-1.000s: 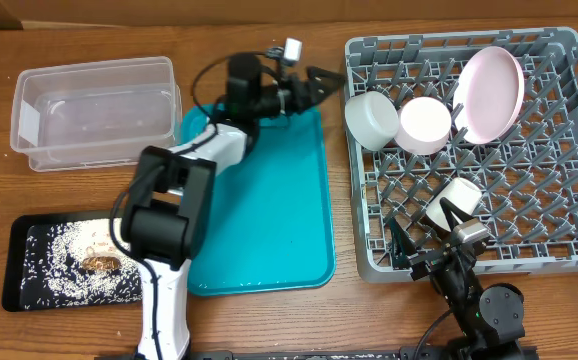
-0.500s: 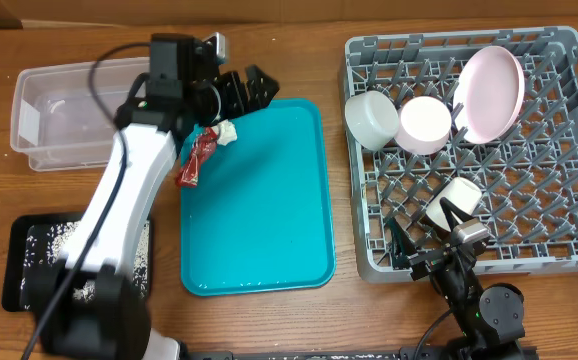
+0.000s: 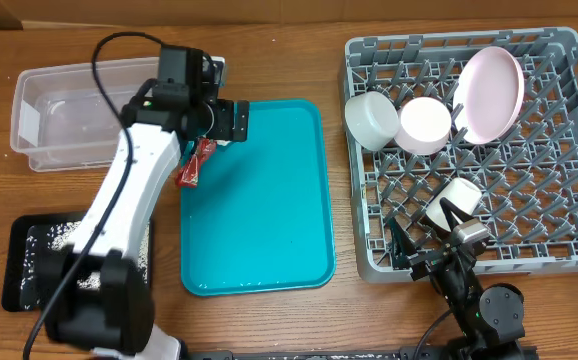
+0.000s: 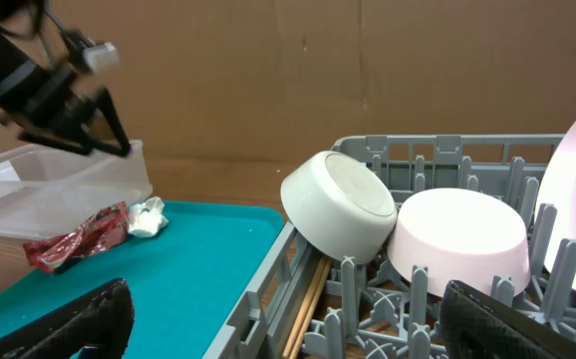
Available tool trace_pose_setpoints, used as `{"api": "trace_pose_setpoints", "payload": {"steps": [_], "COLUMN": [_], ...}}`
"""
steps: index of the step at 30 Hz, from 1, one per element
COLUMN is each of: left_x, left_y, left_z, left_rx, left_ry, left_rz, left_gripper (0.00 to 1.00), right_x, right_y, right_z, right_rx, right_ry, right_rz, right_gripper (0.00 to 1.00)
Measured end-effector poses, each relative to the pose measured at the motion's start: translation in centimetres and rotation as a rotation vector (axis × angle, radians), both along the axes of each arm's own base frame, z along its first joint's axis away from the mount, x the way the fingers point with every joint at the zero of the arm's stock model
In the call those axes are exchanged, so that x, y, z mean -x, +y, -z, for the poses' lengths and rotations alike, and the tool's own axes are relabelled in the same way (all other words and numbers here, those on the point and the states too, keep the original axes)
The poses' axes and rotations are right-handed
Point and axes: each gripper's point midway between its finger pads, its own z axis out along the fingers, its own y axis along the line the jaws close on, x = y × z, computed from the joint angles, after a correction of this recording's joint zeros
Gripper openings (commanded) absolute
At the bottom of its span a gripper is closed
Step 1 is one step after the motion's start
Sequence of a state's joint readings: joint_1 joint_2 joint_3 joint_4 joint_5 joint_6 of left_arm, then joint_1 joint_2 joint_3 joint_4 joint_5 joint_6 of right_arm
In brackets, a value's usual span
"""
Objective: Sort waste into correct bins and load items into the dishwasher
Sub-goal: 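Grasp the white tissue with the left gripper and drop it in the clear container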
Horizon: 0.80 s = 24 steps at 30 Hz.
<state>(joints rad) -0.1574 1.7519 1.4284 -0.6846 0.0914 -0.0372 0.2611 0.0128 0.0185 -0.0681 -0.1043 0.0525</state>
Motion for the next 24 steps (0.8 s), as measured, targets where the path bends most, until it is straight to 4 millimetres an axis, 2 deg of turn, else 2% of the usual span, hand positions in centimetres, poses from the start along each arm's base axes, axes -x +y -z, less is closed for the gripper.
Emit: {"api": "trace_pose_setpoints", "payload": {"steps": [5,9,11,14,16,17,22,24], "left_x": [-1.6,-2.3,-2.2,-2.0,-2.1,-2.1,-1.6,-0.6], "left_y": [-0.1,-0.4,-0.8,-1.1,-1.0,-0.9,-0.7,-0.9], "left_z": [5.0,9.0,10.9,13.0,13.3,13.3,13.3,12.9], "left_rx": [-0.032,-0.049,-0.055,-0.067,-0.081,-0.081,-0.079,-0.047], "left_ry": [0.055,0.104,0.134,0.167,0.164,0.164,0.196,0.249], "left_rz": [0.024,0.036,0.043,0.055,0.056,0.053,0.025,-0.018], "left_gripper": [0.83,0.79,0.70,0.53,0.45,0.33,0.04,0.04], "right_x": [0.0,0.0,0.0,0.0,0.0,0.0,0.0,0.0], "right_y": [0.0,0.0,0.0,0.0,0.0,0.0,0.0,0.0], "right_z": [0.0,0.0,0.0,0.0,0.0,0.0,0.0,0.0], "right_rx": [0.000,0.000,0.000,0.000,0.000,0.000,0.000,0.000], "right_ry": [0.001,0.000,0.001,0.000,0.001,0.000,0.001,0.001], "right_rz": [-0.001,0.000,0.000,0.000,0.000,0.000,0.000,0.000], "right_gripper": [1.00,1.00,1.00,1.00,1.00,1.00,1.00,1.00]}}
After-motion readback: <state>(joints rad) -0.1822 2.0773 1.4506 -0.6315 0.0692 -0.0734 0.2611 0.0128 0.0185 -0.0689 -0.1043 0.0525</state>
